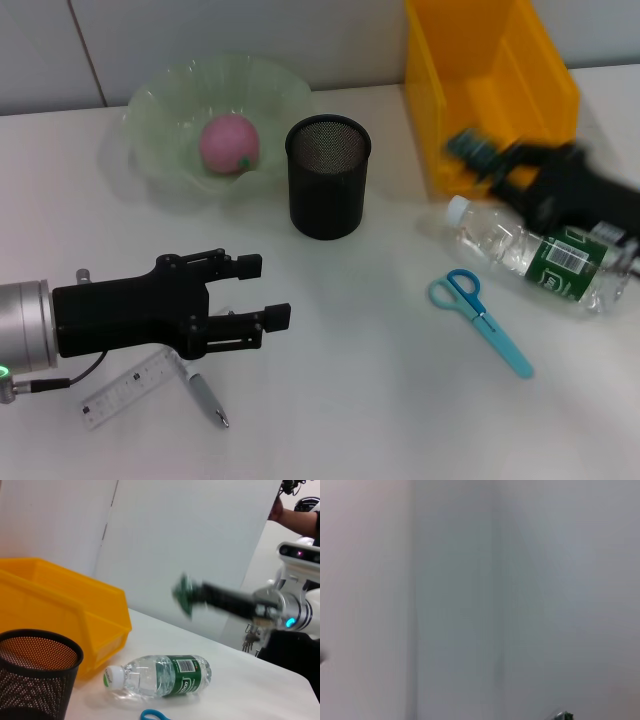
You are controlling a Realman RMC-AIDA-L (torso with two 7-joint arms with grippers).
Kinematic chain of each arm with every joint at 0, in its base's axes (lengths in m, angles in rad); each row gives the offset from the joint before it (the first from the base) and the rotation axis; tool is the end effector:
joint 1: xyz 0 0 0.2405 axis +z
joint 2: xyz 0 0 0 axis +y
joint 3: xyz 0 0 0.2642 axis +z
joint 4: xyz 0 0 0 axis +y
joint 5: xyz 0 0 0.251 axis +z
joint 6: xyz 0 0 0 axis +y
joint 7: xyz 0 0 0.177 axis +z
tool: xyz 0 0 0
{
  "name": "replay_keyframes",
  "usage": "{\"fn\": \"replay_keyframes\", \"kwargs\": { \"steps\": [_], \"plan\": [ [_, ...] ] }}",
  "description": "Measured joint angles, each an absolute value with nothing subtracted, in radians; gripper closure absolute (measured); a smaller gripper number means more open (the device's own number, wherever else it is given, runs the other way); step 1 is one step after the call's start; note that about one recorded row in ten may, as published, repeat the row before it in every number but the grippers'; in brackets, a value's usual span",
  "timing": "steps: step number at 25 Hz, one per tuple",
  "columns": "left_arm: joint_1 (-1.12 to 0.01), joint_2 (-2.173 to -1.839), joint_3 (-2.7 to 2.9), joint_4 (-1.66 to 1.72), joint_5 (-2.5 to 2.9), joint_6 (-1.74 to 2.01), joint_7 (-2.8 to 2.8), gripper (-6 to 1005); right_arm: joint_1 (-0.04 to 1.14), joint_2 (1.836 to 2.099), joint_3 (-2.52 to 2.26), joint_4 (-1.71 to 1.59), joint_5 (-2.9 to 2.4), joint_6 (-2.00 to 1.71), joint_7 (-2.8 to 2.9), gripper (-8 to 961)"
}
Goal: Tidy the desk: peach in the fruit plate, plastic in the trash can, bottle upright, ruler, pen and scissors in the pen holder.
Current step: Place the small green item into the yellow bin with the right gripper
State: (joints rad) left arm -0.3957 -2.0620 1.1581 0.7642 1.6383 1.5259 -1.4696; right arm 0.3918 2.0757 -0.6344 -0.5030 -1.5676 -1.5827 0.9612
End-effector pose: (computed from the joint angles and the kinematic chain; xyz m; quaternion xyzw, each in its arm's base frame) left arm -0.2457 0.3487 -0.0584 -0.9399 -0.2022 -0.2695 0.0556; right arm 0.3047 0.3574 0.0005 -0.8593 0.1384 0.3878 0.3035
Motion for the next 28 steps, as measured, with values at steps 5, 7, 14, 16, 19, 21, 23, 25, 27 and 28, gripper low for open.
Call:
{"fn": "replay_keyframes", "kwargs": {
  "steps": [5, 7, 14, 16, 19, 21, 23, 25, 27, 28],
  "plan": [
    [-0.397, -2.062, 1.158, 0.764, 1.638, 1.533, -1.466, 213, 0.409, 2.078, -0.568, -0.418, -1.376, -1.48, 0.891, 778],
    [-0.397, -2.063, 1.158, 0.764, 1.638, 1.538, -1.46, 213, 0.431, 2.079, -0.565, -0.41, -1.352, -1.4, 0.889, 774],
    [-0.397, -2.064, 1.158, 0.764, 1.638, 1.543, -1.452, 213, 0.514, 2.079, -0.576, -0.401, -1.351, -1.098, 0.962, 763],
    [-0.397, -2.063, 1.158, 0.764, 1.638, 1.545, -1.453, 213, 0.52, 2.079, -0.579, -0.398, -1.351, -1.071, 0.963, 760],
    [-0.397, -2.063, 1.158, 0.764, 1.638, 1.547, -1.453, 213, 0.526, 2.079, -0.596, -0.396, -1.352, -1.039, 0.964, 755],
    [-0.396, -2.063, 1.158, 0.764, 1.638, 1.55, -1.453, 213, 0.528, 2.079, -0.605, -0.395, -1.352, -1.033, 0.968, 752],
    [-0.395, -2.063, 1.158, 0.764, 1.638, 1.553, -1.453, 213, 0.53, 2.078, -0.609, -0.395, -1.352, -1.031, 0.98, 749],
    [-0.395, -2.063, 1.158, 0.764, 1.638, 1.553, -1.453, 213, 0.53, 2.077, -0.614, -0.396, -1.352, -1.031, 0.991, 672],
    [-0.395, -2.063, 1.158, 0.764, 1.638, 1.555, -1.453, 213, 0.53, 2.077, -0.616, -0.397, -1.352, -1.031, 0.995, 596],
    [-0.396, -2.063, 1.158, 0.764, 1.638, 1.555, -1.453, 213, 0.53, 2.077, -0.616, -0.397, -1.352, -1.03, 0.995, 557]
  ]
}}
